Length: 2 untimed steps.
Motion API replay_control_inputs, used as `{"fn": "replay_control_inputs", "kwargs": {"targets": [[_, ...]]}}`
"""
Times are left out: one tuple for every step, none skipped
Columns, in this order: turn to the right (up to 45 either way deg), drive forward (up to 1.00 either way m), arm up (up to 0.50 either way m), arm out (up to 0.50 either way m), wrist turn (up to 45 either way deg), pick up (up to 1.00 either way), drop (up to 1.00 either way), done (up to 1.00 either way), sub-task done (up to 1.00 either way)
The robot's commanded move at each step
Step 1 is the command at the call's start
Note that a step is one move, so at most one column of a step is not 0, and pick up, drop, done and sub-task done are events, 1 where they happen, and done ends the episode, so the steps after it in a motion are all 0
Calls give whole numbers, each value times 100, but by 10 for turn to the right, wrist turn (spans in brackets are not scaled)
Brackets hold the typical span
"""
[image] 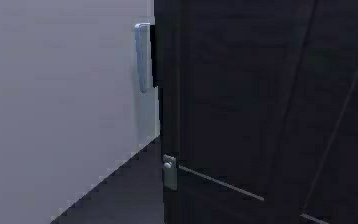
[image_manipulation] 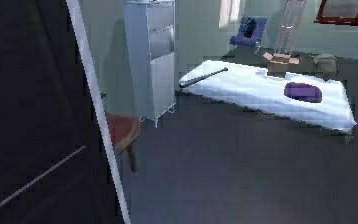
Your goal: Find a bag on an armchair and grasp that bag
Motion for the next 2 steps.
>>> {"fn": "replay_control_inputs", "kwargs": {"targets": [[450,0,0,0,0,0,0,0,0],[450,0,0,0,0,0,0,0,0]]}}
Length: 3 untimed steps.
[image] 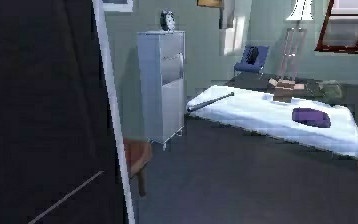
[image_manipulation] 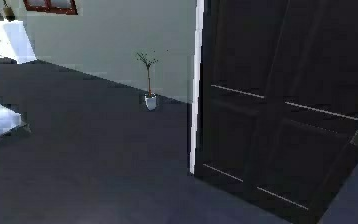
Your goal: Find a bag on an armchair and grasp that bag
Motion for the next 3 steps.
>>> {"fn": "replay_control_inputs", "kwargs": {"targets": [[450,0,0,0,0,0,0,0,0],[150,0,0,0,0,0,0,0,0],[0,100,0,0,0,0,0,0,0]]}}
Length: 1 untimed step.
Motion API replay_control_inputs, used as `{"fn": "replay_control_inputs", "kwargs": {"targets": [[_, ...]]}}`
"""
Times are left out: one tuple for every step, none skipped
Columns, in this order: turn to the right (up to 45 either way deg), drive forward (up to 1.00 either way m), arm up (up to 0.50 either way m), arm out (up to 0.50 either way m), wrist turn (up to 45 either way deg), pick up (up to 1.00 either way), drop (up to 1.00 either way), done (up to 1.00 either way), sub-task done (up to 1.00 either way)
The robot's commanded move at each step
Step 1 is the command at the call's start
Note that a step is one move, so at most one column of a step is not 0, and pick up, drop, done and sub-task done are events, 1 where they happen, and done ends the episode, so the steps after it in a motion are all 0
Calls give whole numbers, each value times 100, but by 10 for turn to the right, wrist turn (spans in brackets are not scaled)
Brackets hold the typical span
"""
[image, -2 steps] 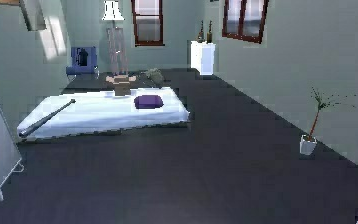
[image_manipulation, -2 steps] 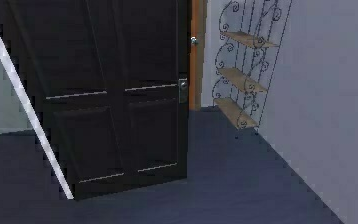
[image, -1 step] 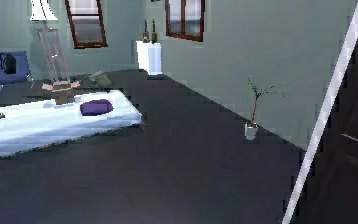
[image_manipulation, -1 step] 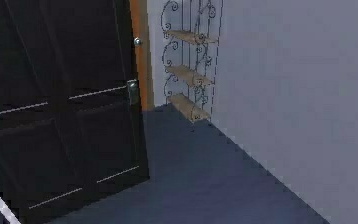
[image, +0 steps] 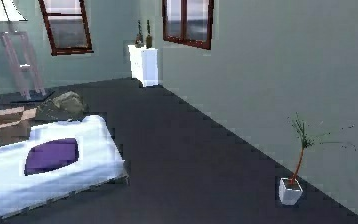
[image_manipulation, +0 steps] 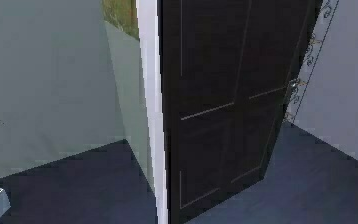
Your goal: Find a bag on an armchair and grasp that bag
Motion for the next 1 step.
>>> {"fn": "replay_control_inputs", "kwargs": {"targets": [[30,0,0,0,0,0,0,0,0]]}}
